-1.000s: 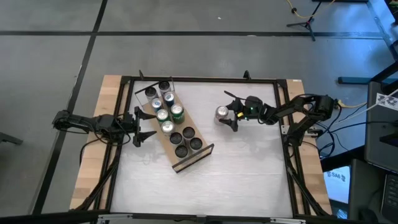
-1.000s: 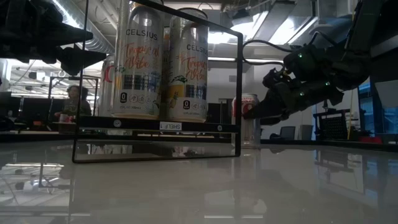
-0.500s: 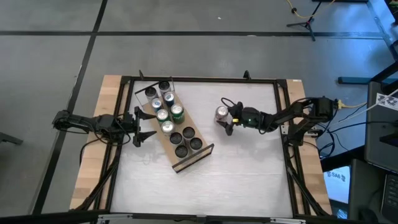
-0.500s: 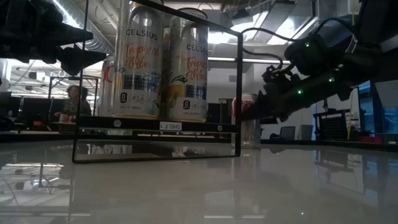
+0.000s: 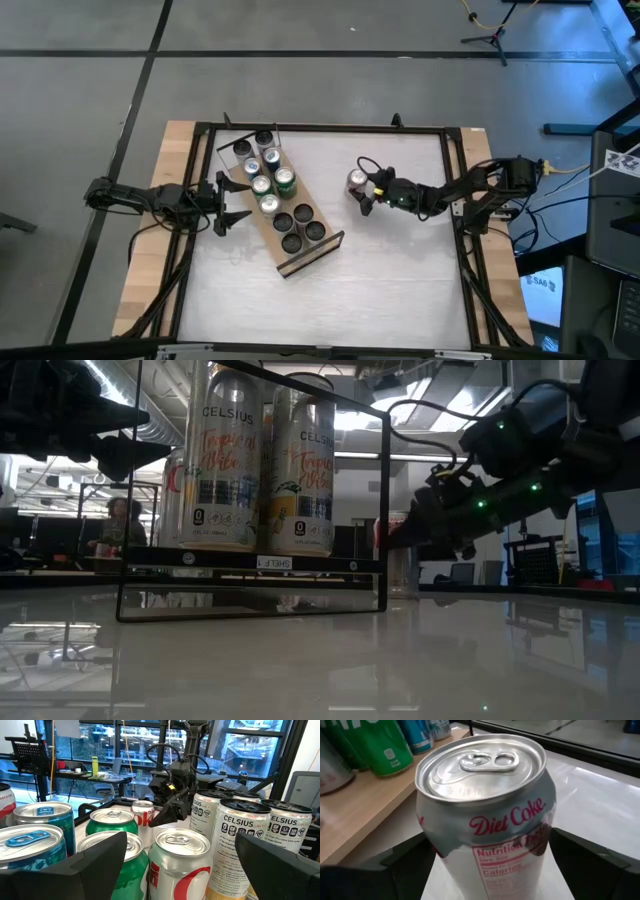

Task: Place canned beverage on shelf
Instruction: Put the red silver soda can on the shelf aligned with the other red silver soda can

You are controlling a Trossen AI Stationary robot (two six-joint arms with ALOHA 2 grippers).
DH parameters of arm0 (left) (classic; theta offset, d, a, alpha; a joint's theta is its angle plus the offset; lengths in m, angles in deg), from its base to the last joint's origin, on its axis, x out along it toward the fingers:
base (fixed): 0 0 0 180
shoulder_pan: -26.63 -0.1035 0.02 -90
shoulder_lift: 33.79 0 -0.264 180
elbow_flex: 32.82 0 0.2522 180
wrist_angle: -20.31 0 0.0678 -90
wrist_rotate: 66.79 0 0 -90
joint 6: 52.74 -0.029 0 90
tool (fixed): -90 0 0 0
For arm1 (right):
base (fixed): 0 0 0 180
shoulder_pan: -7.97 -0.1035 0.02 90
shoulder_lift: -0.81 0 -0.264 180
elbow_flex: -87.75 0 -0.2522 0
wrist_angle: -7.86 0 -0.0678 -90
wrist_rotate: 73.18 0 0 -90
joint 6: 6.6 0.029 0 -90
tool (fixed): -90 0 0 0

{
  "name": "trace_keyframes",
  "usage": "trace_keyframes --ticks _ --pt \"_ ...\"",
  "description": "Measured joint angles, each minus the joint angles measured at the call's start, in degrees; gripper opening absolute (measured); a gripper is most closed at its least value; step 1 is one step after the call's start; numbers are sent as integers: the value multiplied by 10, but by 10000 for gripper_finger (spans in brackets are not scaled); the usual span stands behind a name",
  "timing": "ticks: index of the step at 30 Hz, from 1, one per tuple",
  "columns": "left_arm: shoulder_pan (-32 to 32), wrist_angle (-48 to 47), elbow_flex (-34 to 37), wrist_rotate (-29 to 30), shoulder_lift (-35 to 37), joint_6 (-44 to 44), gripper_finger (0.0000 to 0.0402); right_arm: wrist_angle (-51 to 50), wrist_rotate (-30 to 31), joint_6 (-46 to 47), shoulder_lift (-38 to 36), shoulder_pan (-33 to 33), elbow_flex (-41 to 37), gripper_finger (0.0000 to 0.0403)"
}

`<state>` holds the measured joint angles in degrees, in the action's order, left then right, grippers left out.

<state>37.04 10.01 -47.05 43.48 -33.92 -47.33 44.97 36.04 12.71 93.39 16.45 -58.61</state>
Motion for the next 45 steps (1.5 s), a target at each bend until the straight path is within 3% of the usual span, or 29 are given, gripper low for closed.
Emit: trace_keyframes --ticks 9,15,25,34,45 --pt "0 0 0 0 0 0 362 0 22 13 0 -11 0 374" --pt "0 0 0 0 0 0 362 -1 8 -31 0 -9 0 368" --pt "0 0 0 0 0 0 362 1 -19 -70 0 -9 0 275" --pt "0 0 0 0 0 0 362 4 -77 -150 -1 -9 0 309" --pt "0 0 0 0 0 0 362 4 -160 -226 -1 -9 1 298"
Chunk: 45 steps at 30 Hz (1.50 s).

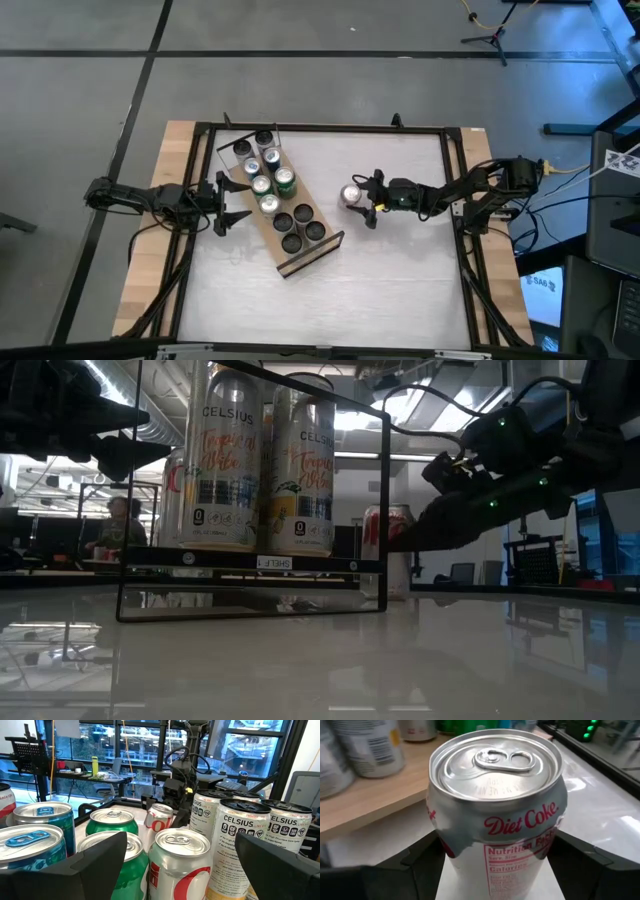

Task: Place canned beverage on shelf
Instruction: Put the red silver soda can on the shelf aligned with the other red silver soda can

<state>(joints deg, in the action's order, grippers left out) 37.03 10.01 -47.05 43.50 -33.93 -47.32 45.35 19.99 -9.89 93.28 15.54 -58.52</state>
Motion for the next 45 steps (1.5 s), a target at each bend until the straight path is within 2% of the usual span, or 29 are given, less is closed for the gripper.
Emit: trace_keyframes --ticks 5,10,22,26,30,45 --pt "0 0 0 0 0 0 362 -2 -48 0 -1 0 0 298" --pt "0 0 0 0 0 0 362 -5 -131 -1 -1 14 0 297" --pt "0 0 0 0 0 0 362 -29 -365 -16 -1 131 -1 300" --pt "0 0 0 0 0 0 362 -41 -416 -24 -1 163 -1 297" --pt "0 0 0 0 0 0 362 -44 -419 -35 -1 173 -1 297" --pt "0 0 0 0 0 0 362 -54 -391 -42 1 172 -3 353"
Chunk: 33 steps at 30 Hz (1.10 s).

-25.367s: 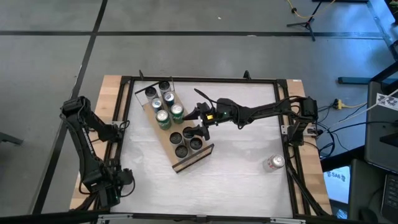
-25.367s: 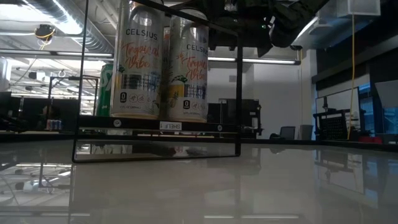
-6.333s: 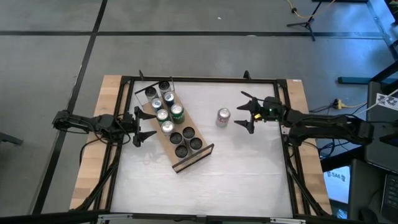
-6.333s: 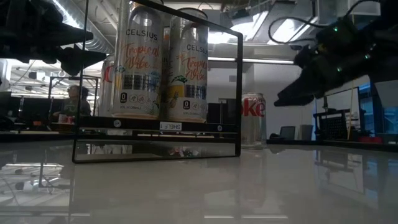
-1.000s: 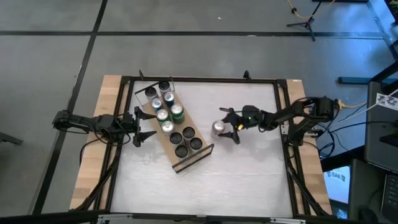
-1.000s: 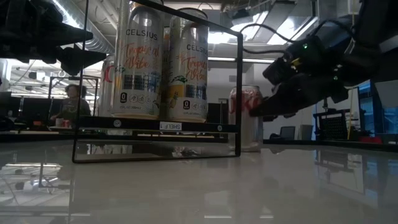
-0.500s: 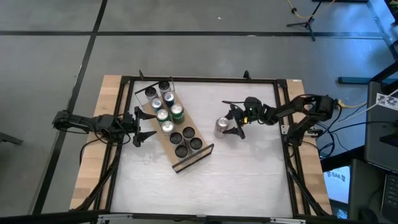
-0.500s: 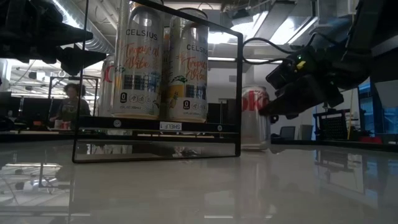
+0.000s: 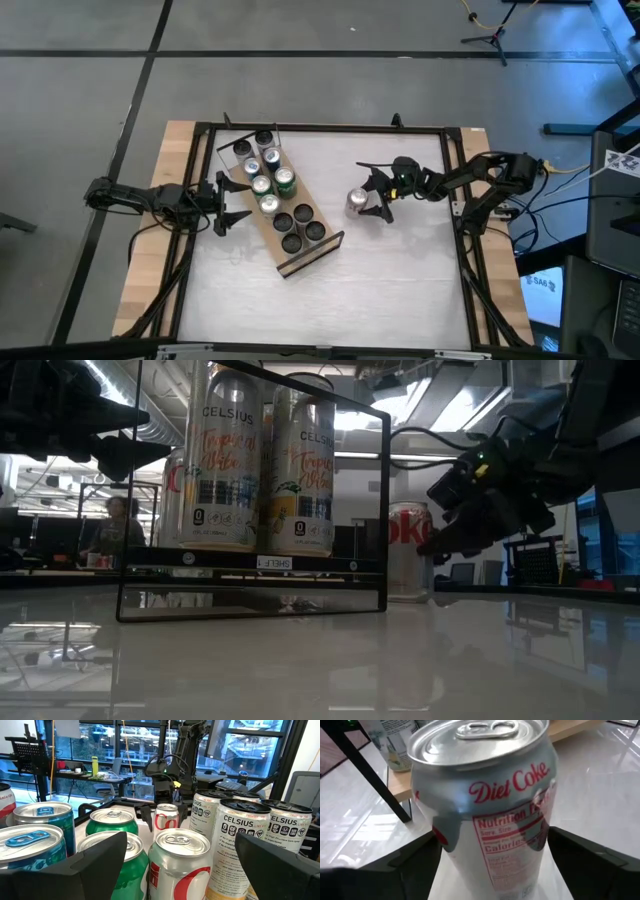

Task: Place canned beverage on shelf
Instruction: Put the red silver soda can on the shelf aligned with the other red silver soda can

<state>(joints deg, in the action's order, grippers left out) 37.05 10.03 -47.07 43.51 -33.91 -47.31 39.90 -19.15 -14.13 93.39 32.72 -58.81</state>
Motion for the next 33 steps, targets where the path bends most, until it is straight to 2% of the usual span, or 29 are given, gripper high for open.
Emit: trace_keyframes --ticks 10,20,28,33 --pt "0 0 0 0 0 0 362 0 35 45 -28 0 1 364" --pt "0 0 0 0 0 0 362 -66 47 67 -62 0 2 365" --pt "0 0 0 0 0 0 362 -45 80 76 -62 0 2 365" --pt "0 0 0 0 0 0 362 -38 80 98 -62 0 2 365"
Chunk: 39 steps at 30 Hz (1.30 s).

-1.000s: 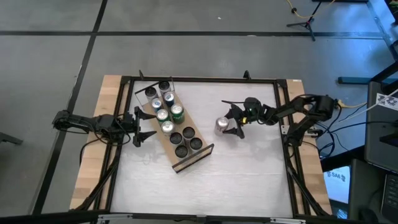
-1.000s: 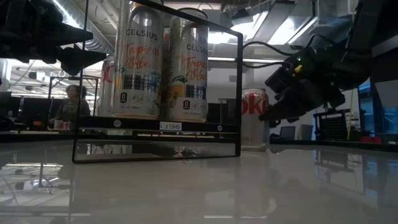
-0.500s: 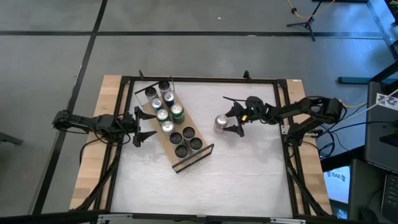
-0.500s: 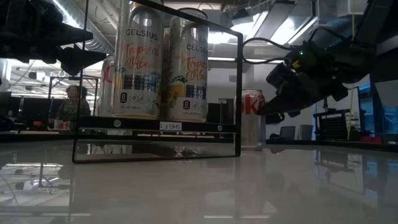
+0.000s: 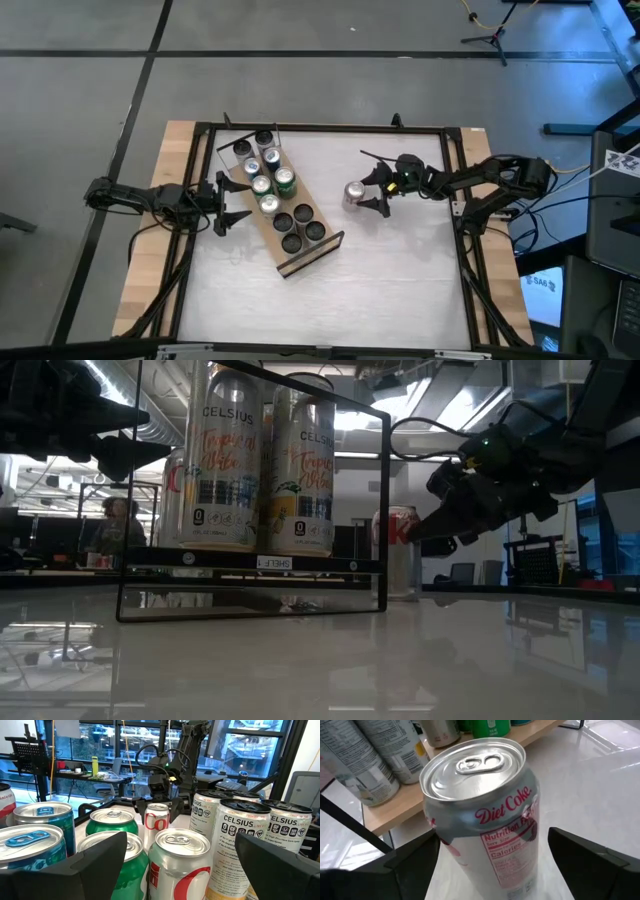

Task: Place canned beverage on shelf
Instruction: Put the red silver soda can on the shelf aligned with the other red silver soda can

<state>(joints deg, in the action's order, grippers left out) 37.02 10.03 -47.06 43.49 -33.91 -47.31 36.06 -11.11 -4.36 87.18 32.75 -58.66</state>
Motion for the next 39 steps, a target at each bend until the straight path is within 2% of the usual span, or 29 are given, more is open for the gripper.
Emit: trace_keyframes --ticks 4,8,14,25,32,39 --pt "0 0 0 0 0 0 362 0 0 4 0 0 0 370" --pt "0 0 0 0 0 0 362 0 0 7 0 0 0 396" --pt "0 0 0 0 0 0 362 2 2 48 0 0 0 396" --pt "0 0 0 0 0 0 362 1 42 121 0 -10 0 399" --pt "0 0 0 0 0 0 362 -2 112 108 -1 -70 0 398" --pt "0 0 0 0 0 0 362 3 252 108 -1 -132 0 398"
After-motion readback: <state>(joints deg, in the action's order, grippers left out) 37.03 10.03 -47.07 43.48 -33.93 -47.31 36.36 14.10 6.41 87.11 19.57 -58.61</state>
